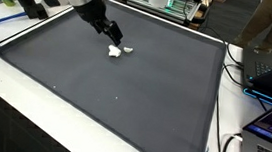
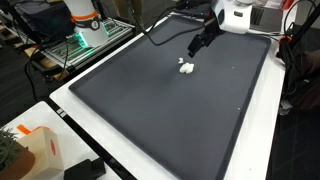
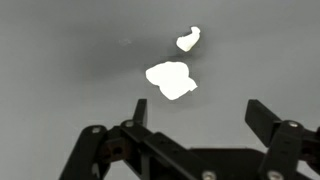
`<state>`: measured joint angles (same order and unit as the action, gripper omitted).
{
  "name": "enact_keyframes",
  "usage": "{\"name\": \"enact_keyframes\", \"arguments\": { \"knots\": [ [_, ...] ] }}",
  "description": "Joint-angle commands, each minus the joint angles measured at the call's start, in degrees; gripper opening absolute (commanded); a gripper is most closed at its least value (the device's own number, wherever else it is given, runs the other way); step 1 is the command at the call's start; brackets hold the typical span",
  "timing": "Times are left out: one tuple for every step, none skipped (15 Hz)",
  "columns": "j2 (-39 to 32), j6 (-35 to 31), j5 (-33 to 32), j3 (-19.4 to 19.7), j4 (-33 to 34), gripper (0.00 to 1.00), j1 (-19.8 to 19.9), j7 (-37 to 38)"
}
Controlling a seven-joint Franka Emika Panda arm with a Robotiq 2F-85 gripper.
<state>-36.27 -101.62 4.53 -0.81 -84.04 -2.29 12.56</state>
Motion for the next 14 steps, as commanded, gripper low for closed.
{"name": "enact_keyframes", "arguments": {
  "knots": [
    [-5.50,4.30,0.32,0.91,7.26,1.00,0.29,0.42],
    [-6.52,4.99,0.30,1.10,8.55,1.00,0.32,0.58],
    [-7.55,5.94,0.44,1.19,9.91,1.00,0.42,0.69],
    [-8.48,6.96,0.50,1.28,11.26,1.00,0.47,0.79],
    [-9.32,7.96,0.59,1.30,12.65,1.00,0.46,0.92],
    [-10.19,9.25,0.73,1.28,14.12,1.00,0.45,1.05],
    [-11.03,10.45,0.76,1.35,15.47,1.00,0.38,1.39],
    [-11.90,12.07,0.73,1.42,16.90,1.00,0.28,1.89],
    [-12.76,13.59,0.77,1.43,18.18,1.00,0.26,2.27],
    [-13.54,14.98,0.78,1.45,19.40,1.00,0.24,2.59],
    [-14.32,16.07,0.84,1.47,20.53,1.00,0.23,2.90],
    [-15.05,17.17,0.87,1.56,21.59,1.00,0.17,3.62],
    [-15.88,18.65,0.87,1.51,22.81,1.00,0.19,3.74],
    [-16.54,19.25,0.96,1.41,23.70,1.00,0.24,3.65]
  ]
}}
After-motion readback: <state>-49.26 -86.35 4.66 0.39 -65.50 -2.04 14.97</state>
